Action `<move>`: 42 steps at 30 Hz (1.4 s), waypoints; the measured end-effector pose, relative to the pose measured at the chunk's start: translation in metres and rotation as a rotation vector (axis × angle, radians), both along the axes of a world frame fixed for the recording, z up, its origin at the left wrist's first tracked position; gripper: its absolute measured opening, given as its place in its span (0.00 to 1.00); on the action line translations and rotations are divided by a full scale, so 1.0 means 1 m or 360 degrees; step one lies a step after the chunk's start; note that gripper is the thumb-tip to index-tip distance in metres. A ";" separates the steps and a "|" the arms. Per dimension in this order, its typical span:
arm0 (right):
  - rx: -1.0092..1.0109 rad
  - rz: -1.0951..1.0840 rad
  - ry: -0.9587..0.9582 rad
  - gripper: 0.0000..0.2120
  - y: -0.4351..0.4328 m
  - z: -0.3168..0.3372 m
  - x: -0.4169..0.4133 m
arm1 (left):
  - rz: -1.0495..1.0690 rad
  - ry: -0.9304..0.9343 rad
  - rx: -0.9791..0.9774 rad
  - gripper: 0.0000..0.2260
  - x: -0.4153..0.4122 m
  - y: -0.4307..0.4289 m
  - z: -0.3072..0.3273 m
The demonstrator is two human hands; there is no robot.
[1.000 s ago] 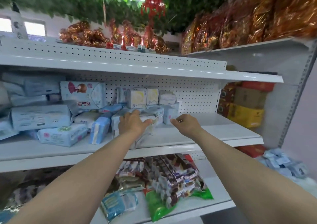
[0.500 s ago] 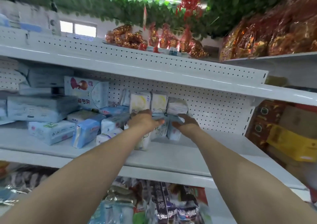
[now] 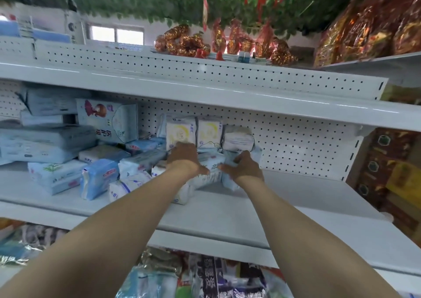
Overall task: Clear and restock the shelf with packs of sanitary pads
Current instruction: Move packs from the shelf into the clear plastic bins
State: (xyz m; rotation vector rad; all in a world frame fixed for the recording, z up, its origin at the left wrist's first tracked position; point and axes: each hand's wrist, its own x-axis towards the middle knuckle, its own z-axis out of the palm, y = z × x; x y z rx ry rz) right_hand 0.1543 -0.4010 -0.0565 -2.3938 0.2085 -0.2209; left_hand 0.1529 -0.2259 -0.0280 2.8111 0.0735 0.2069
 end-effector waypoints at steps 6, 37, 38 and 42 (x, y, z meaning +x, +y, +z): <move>0.0041 -0.0125 -0.0066 0.22 -0.004 -0.004 -0.002 | -0.0122 -0.0069 0.0134 0.37 -0.002 0.002 -0.001; 0.1291 -0.0608 -0.0189 0.21 -0.006 -0.029 -0.289 | -0.0291 0.0282 -0.2067 0.21 -0.204 0.023 -0.101; 0.1314 -0.0607 -0.0171 0.20 -0.008 -0.038 -0.297 | -0.0319 0.0296 -0.2103 0.20 -0.213 0.023 -0.112; 0.1430 -0.0516 -0.0049 0.19 -0.015 -0.075 -0.327 | -0.0441 0.0429 -0.2173 0.22 -0.244 0.027 -0.153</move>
